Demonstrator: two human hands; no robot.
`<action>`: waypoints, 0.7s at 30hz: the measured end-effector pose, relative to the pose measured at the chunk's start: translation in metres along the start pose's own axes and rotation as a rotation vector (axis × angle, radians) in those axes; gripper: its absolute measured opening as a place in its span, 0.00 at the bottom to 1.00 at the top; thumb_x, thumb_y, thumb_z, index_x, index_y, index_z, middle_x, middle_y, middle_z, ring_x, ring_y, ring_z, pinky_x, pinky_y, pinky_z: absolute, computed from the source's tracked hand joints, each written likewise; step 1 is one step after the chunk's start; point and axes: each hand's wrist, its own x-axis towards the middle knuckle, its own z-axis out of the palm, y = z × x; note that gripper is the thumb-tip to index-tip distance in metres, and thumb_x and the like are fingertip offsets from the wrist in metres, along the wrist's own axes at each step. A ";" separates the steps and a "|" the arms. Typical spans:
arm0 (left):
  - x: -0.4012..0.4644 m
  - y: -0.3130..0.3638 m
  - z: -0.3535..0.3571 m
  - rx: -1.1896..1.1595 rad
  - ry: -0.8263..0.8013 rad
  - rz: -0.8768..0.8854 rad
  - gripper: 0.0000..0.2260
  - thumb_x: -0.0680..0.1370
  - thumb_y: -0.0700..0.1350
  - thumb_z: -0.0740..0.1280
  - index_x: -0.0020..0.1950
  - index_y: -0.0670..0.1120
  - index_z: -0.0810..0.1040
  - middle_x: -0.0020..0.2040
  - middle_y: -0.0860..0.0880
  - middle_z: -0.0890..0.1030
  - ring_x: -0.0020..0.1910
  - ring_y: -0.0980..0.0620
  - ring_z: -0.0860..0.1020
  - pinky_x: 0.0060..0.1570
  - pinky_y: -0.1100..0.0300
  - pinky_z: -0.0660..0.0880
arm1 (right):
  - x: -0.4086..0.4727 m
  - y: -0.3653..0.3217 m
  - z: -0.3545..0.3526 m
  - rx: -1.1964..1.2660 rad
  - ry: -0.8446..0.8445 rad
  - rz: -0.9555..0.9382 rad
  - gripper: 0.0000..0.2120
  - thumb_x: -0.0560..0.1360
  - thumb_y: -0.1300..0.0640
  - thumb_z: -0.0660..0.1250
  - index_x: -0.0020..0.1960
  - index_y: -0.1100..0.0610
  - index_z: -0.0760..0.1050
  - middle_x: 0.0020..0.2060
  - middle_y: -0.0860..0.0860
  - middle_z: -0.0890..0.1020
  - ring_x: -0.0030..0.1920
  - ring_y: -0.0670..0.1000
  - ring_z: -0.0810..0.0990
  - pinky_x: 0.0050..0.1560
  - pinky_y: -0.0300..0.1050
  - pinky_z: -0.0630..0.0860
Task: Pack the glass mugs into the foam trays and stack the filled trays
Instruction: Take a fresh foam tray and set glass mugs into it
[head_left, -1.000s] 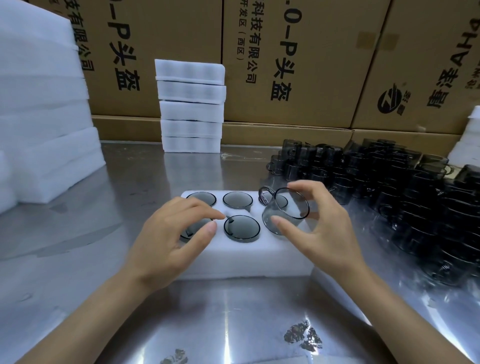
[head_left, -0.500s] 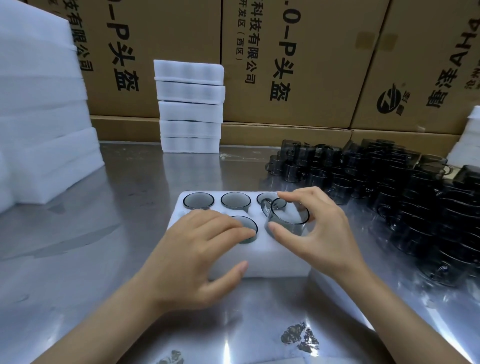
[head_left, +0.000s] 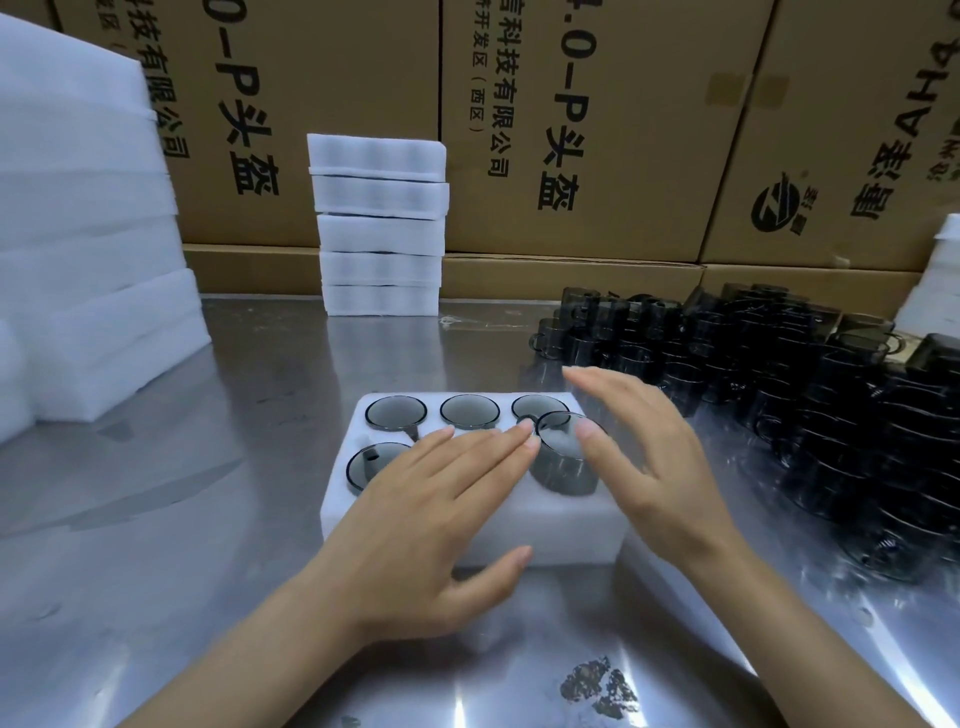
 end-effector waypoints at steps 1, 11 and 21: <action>0.001 0.002 0.001 0.018 -0.008 0.004 0.30 0.75 0.58 0.59 0.74 0.46 0.65 0.74 0.52 0.64 0.71 0.54 0.66 0.70 0.53 0.63 | 0.000 0.000 -0.002 -0.002 -0.010 -0.008 0.25 0.73 0.42 0.54 0.67 0.48 0.72 0.64 0.40 0.74 0.67 0.40 0.68 0.67 0.35 0.62; 0.004 0.006 0.006 0.052 -0.057 -0.007 0.28 0.73 0.60 0.59 0.68 0.45 0.74 0.69 0.51 0.73 0.68 0.52 0.71 0.70 0.54 0.63 | -0.009 0.000 0.002 -0.325 -0.491 -0.005 0.26 0.76 0.48 0.45 0.75 0.41 0.53 0.73 0.33 0.51 0.71 0.29 0.44 0.72 0.32 0.41; 0.005 0.016 0.001 -0.033 -0.091 -0.071 0.27 0.70 0.60 0.61 0.63 0.47 0.77 0.63 0.53 0.78 0.61 0.55 0.76 0.67 0.62 0.62 | -0.014 0.006 0.006 -0.393 -0.505 -0.029 0.27 0.76 0.45 0.43 0.76 0.41 0.52 0.72 0.31 0.48 0.71 0.31 0.44 0.70 0.32 0.40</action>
